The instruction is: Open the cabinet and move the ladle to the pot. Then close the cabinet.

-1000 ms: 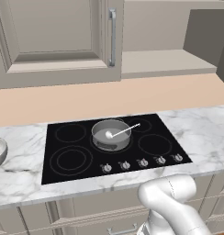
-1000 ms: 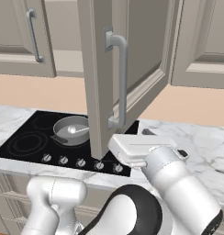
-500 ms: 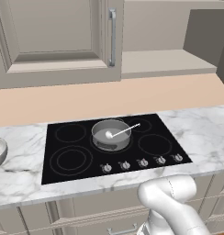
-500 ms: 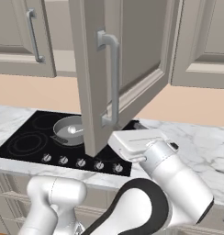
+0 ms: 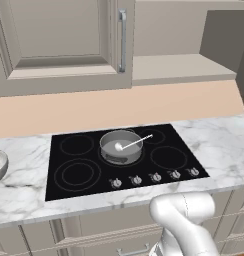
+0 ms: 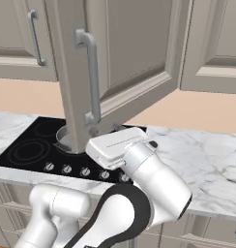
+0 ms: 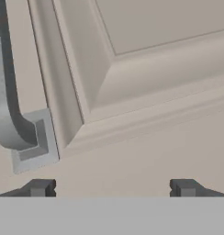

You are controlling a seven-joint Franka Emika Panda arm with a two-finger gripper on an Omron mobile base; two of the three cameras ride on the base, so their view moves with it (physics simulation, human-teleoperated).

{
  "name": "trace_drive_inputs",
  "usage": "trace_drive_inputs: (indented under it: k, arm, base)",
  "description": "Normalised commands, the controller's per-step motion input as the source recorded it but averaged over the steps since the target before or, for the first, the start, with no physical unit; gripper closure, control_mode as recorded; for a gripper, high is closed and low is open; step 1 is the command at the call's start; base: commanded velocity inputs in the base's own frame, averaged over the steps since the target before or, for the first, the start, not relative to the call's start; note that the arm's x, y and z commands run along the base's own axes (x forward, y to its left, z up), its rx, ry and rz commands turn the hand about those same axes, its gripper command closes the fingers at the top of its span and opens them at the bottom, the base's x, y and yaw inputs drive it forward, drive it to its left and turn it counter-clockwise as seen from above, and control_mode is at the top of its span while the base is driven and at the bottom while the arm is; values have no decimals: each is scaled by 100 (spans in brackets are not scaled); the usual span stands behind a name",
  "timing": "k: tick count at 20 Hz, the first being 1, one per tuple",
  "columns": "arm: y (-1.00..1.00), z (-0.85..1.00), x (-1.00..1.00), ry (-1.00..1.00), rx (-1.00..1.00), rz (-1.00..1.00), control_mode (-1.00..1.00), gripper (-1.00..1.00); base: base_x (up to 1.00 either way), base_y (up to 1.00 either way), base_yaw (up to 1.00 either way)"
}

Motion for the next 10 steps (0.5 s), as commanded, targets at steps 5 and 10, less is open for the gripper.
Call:
trace_drive_inputs:
  k: [5,10]
  arm:
    - [82,14,12,-13,0,0,-100,-100]
    - [64,12,30,-7,0,0,-100,-100]
  base:
    - [0,0,0]
    - [0,0,0]
